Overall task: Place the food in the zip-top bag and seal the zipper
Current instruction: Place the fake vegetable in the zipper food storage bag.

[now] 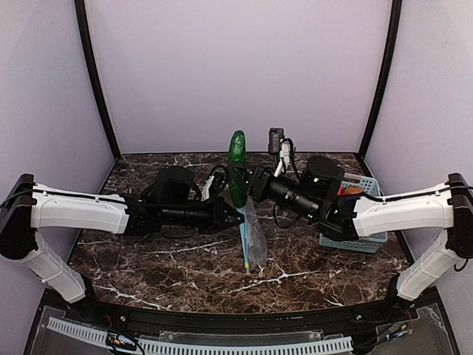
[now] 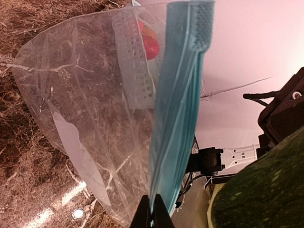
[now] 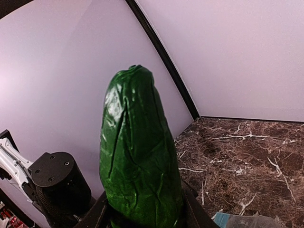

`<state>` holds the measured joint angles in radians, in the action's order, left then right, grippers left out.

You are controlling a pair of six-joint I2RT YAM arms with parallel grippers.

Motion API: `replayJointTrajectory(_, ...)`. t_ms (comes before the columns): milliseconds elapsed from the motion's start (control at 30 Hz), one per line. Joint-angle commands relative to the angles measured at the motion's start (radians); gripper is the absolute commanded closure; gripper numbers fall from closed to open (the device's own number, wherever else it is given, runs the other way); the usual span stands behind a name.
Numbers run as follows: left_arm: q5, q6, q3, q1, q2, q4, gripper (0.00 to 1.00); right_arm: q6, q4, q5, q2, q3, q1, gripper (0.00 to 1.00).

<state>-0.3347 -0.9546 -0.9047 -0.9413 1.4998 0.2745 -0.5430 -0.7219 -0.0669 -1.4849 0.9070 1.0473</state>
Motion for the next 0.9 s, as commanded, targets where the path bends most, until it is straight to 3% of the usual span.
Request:
replayJointTrajectory(0,-0.029,-0.021,0.017,-0.006,-0.036,0.05,0.99,0.025,-0.076,0.013,-0.032,-0.001,0.008,0.82)
replayJointTrajectory(533,-0.006,-0.046,0.05,-0.005,-0.079,0.089,0.99,0.105,-0.056,-0.098,-0.025,-0.073,0.008,0.86)
replayJointTrajectory(867,0.016,-0.047,0.073,-0.006,-0.081,0.1,0.99,0.055,0.08,-0.104,-0.022,-0.059,0.006,0.88)
